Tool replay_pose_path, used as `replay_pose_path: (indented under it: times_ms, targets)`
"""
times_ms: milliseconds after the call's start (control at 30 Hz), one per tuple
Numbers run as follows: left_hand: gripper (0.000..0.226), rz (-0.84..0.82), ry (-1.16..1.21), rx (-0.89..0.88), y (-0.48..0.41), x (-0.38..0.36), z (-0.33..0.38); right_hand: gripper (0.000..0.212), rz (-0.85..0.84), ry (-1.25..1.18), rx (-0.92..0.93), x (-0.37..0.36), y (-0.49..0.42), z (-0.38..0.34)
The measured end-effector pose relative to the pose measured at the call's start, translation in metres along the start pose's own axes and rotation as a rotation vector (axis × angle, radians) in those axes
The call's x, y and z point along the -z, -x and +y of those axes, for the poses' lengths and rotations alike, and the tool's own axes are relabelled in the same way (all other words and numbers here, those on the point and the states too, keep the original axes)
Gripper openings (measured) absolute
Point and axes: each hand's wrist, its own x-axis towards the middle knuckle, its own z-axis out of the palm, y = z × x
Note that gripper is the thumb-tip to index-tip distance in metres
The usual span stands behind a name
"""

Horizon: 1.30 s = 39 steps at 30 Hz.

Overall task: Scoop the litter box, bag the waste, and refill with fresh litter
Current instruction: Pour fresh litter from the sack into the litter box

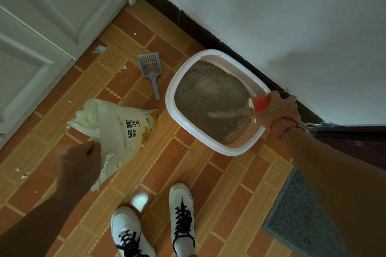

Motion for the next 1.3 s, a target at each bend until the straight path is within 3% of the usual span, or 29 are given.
replay_pose_path:
  times_ms: [333,500,600,733,933,1067,1167,1300]
  targets:
    - [0.043,0.009,0.081,0.019,-0.003,0.007,-0.014,0.077,0.158,0.139,0.072,0.001,0.01,-0.004]
    - [0.041,0.016,0.091,0.016,-0.005,0.014,-0.026,0.066,-0.016,-0.234,-0.037,0.002,0.022,-0.031]
    - [0.04,0.018,0.114,0.024,-0.006,0.022,-0.032,0.031,-0.051,-0.536,0.032,0.001,0.034,-0.057]
    - [0.038,0.046,0.143,0.072,-0.011,0.035,-0.043,0.017,-0.127,-0.587,0.231,0.009,0.061,-0.097]
    - [0.034,0.023,0.144,0.089,-0.011,0.051,-0.064,0.041,-0.351,-0.809,0.408,0.03,0.115,-0.174]
    - [0.032,-0.039,0.134,0.085,-0.014,0.056,-0.073,0.037,-0.509,-0.875,0.576,0.042,0.156,-0.214]
    - [0.032,-0.046,0.147,0.083,-0.017,0.058,-0.078,0.035,-0.594,-0.775,0.711,0.039,0.182,-0.235]
    - [0.038,-0.031,0.176,0.043,-0.018,0.064,-0.078,0.046,-0.587,-0.327,0.821,0.032,0.204,-0.254]
